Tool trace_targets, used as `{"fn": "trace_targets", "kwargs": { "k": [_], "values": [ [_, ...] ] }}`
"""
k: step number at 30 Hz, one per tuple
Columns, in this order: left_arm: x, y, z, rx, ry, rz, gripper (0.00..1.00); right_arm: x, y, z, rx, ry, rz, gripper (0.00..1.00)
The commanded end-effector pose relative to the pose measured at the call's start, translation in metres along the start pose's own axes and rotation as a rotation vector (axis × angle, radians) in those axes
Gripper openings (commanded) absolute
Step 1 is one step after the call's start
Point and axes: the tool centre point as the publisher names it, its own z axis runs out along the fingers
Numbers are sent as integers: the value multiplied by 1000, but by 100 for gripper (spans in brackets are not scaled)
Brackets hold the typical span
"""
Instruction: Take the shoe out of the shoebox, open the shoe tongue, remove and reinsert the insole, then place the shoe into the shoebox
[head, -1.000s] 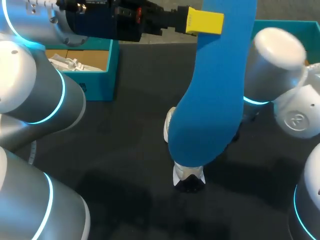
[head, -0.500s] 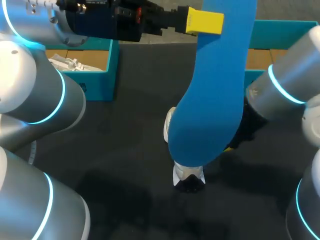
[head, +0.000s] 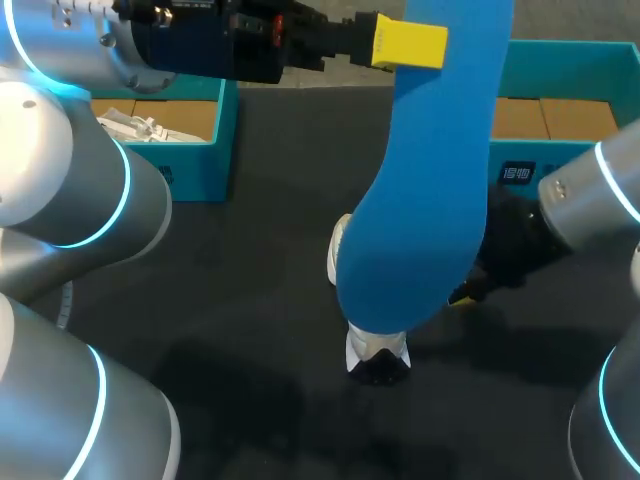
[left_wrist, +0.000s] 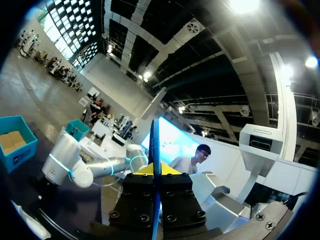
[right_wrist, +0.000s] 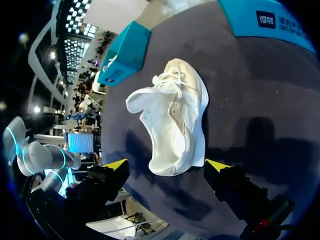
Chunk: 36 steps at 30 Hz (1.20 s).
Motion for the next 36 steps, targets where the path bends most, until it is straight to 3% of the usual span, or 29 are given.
{"fn": "trace_targets", "kwargs": {
  "k": [1, 4, 10, 18, 31, 36],
  "values": [
    [4, 5, 6, 18, -3, -1, 0, -1, -2, 0, -4, 7, 0, 100],
    [4, 5, 6, 18, -3, -1, 0, -1, -2, 0, -4, 7, 0, 100],
    [2, 3, 6, -5, 17, 46, 0, 2, 2, -15, -32, 215, 64, 100],
    [-11, -2, -3, -6, 4, 116, 0, 3, -1, -29, -69, 357, 115, 100],
    [-30, -22, -34, -1, 34, 351, 0, 15, 5, -40, -75, 459, 131, 100],
    [-43, -26, -46, -66, -10, 473, 0, 21, 12, -42, -67, 471, 138, 100]
  ]
}}
